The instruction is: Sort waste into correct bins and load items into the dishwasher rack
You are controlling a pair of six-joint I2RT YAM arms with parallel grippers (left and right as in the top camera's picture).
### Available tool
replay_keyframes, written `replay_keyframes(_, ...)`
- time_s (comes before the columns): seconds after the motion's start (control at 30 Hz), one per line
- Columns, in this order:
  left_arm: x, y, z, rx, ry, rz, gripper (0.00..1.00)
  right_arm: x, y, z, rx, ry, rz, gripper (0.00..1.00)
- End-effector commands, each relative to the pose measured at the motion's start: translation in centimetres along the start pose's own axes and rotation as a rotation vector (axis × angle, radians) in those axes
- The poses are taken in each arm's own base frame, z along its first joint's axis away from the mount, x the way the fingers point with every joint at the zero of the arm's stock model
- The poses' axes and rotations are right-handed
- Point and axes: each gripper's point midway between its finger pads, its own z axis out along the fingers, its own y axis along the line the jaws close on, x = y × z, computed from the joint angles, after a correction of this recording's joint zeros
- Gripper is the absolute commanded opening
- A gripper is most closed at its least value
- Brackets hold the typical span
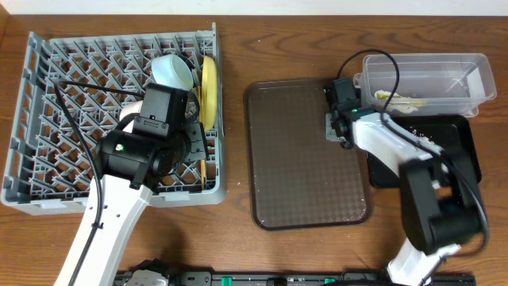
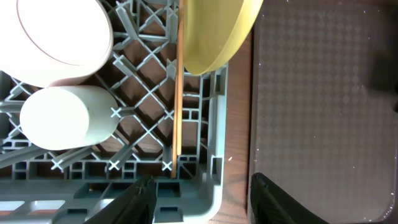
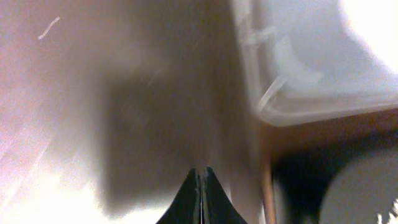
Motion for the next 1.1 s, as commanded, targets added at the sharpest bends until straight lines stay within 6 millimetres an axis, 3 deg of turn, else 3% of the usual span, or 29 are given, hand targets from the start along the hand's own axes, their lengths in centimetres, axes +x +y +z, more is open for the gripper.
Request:
replay_keyframes(0.0,0.2,0.1,0.2,-0.009,0.01,0.011,0.52,0.8,4.6,-5.5,-0.304,0.015,-0.176,0.04)
replay_keyframes(0.13,0.2,0.1,0.2,-0.01,0.009,0.011,0.52,5.6,7.0,-9.1,-0.54,0.197,-0.241,0.03)
replay_keyframes(0.3,-0.1,1.0,0.2,-0.059,-0.008,0.011,0.52,10.7,9.3,-11.2,-0.7,0.346,-0.387,0.01)
replay_keyframes(0.67,-0.5,7.3,-0.4,-0.231,-0.013,-0.185,0.58,15.2,14.1,-12.9,-0.741,0.37,-0.605,0.02)
replay_keyframes(0.73,-0.6,8.3,-0.6,-0.248,-0.013,-0.219,0.69,16.3,14.8,-13.0,-0.744,0.387,-0.641,0.01)
replay_keyframes(0.83,-0.6,9.7,-0.8,-0.27,-0.012,-0.265,0.74,17.9,15.8,-12.9,-0.744,0.419,-0.686,0.01)
replay_keyframes(1.07,-0.6,10.4,-0.9,-0.282,-0.011,-0.288,0.75,21.0,17.8,-12.4,-0.736,0.473,-0.763,0.01)
